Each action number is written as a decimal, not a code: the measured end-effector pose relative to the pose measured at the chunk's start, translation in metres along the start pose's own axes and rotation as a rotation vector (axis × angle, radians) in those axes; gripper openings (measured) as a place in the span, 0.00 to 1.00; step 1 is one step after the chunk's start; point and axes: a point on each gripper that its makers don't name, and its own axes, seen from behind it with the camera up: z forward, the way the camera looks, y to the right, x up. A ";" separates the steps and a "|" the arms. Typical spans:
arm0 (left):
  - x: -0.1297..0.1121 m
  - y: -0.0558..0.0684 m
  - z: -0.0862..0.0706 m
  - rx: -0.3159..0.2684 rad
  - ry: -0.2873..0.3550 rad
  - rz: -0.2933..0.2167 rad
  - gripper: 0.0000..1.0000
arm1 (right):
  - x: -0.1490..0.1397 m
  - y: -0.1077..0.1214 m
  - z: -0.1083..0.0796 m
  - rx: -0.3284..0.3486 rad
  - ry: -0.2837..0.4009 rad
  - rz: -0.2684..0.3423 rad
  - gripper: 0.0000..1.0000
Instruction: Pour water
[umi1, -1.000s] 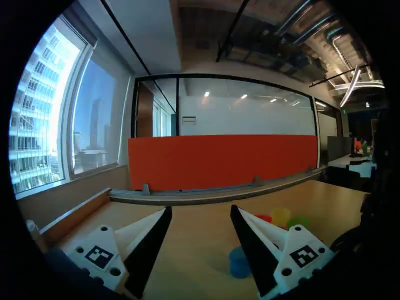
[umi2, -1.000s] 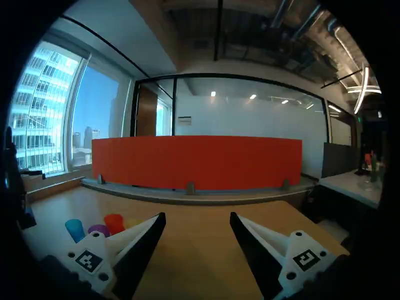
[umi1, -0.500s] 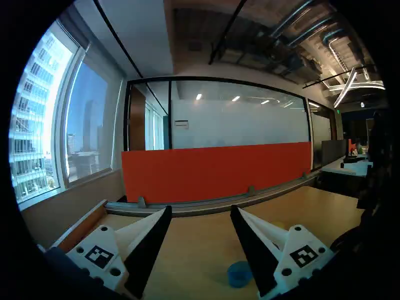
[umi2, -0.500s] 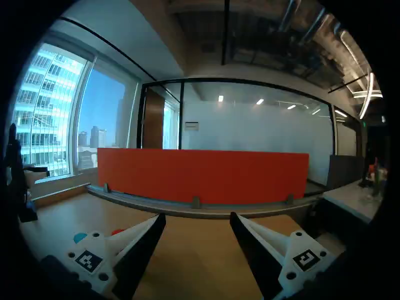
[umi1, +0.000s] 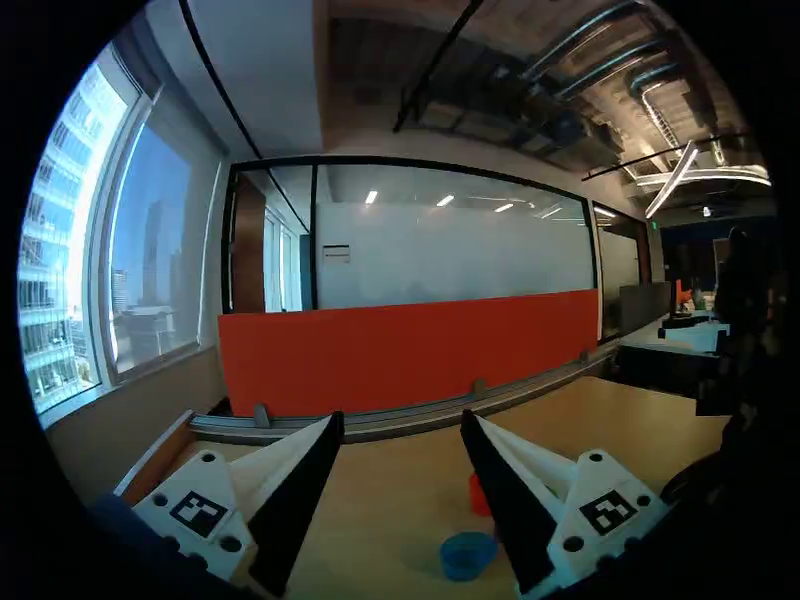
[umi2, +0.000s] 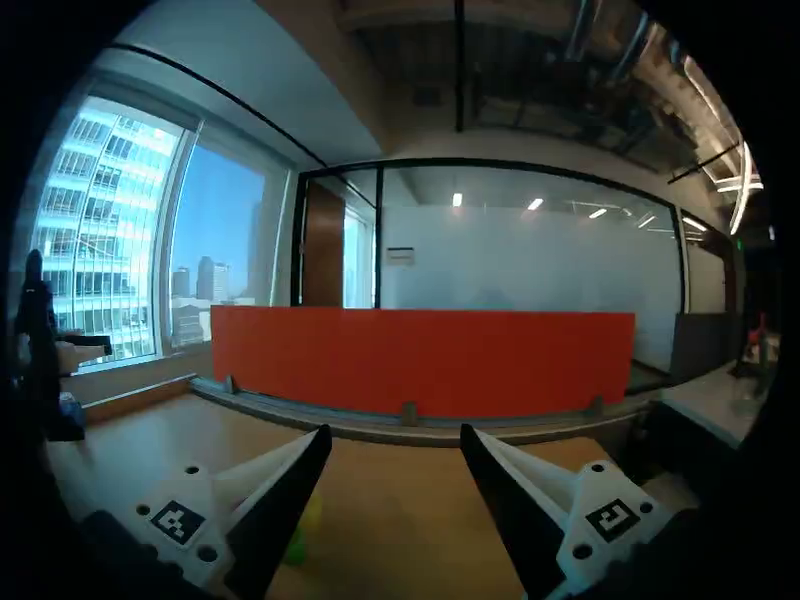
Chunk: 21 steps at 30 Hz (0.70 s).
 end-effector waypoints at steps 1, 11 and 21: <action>0.002 0.001 0.000 -0.009 0.002 0.003 0.86 | 0.000 -0.002 0.000 0.015 -0.004 0.003 0.99; 0.003 0.020 0.002 -0.113 -0.021 -0.008 0.86 | 0.000 -0.034 -0.001 0.185 -0.031 0.022 0.99; -0.008 0.033 0.001 -0.197 -0.066 -0.025 0.86 | 0.006 -0.066 -0.006 0.337 -0.034 0.006 0.99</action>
